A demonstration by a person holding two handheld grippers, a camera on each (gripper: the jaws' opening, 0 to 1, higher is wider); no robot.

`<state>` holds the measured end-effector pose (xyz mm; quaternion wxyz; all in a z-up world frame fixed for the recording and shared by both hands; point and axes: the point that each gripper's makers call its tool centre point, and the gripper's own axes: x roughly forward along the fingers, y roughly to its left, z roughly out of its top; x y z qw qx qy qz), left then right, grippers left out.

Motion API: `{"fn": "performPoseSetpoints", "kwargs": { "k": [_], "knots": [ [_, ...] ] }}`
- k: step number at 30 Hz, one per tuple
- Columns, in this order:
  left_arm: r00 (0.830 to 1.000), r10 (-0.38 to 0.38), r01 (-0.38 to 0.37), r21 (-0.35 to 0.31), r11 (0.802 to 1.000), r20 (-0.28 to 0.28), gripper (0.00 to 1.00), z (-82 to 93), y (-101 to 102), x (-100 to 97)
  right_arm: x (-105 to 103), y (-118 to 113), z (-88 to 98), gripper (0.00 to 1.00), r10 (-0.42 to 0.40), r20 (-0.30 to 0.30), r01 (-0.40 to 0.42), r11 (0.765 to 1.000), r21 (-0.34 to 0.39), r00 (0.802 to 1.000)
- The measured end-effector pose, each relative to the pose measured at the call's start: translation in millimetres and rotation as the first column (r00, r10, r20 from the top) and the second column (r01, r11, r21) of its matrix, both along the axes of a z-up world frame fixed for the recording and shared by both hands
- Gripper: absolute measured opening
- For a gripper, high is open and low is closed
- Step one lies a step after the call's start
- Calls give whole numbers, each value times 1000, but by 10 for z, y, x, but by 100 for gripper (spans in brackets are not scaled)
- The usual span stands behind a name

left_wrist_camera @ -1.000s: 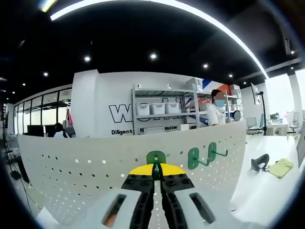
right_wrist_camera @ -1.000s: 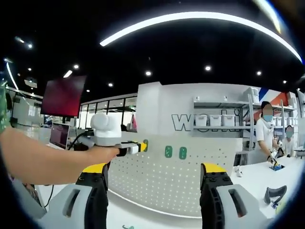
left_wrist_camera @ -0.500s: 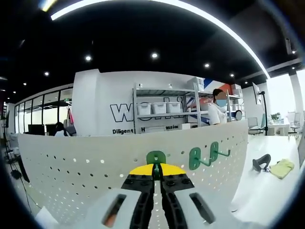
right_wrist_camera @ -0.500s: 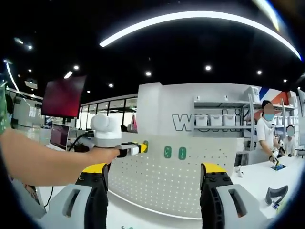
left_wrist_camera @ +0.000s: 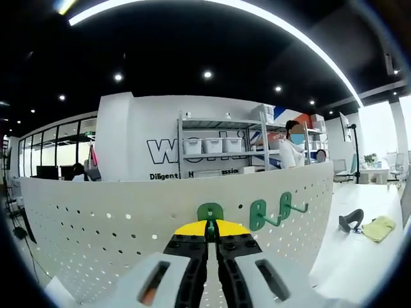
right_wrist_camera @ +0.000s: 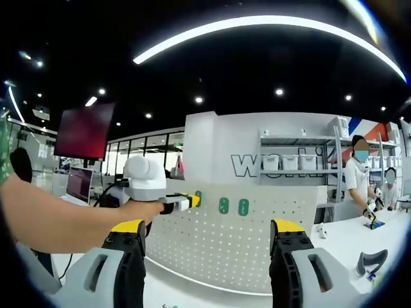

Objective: Insert the hook assembly into the mounting plate slot until the hook locks in place.

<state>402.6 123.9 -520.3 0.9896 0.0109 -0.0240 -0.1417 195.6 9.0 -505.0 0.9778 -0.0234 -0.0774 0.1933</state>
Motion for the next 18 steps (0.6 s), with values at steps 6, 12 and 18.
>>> {"fn": "performPoseSetpoints", "kwargs": {
  "k": [6, 12, 18],
  "knots": [
    [1000, -2, 2, -15, 1000, -3, 3, -2, -68, 15, -4, -28, -12, 81, -3, -2, 3, 1000, 2, 1000],
    [1000, 17, -17, -22, 1000, -2, 3, 6, -86, 32, -14, -67, -2, 81, -7, 2, 7, 1000, 4, 1000],
    [1000, 20, -20, -16, 1000, 4, 3, 22, -153, 46, -12, -80, -18, 81, -7, -2, 7, 1000, 3, 1000]
  ]
}}
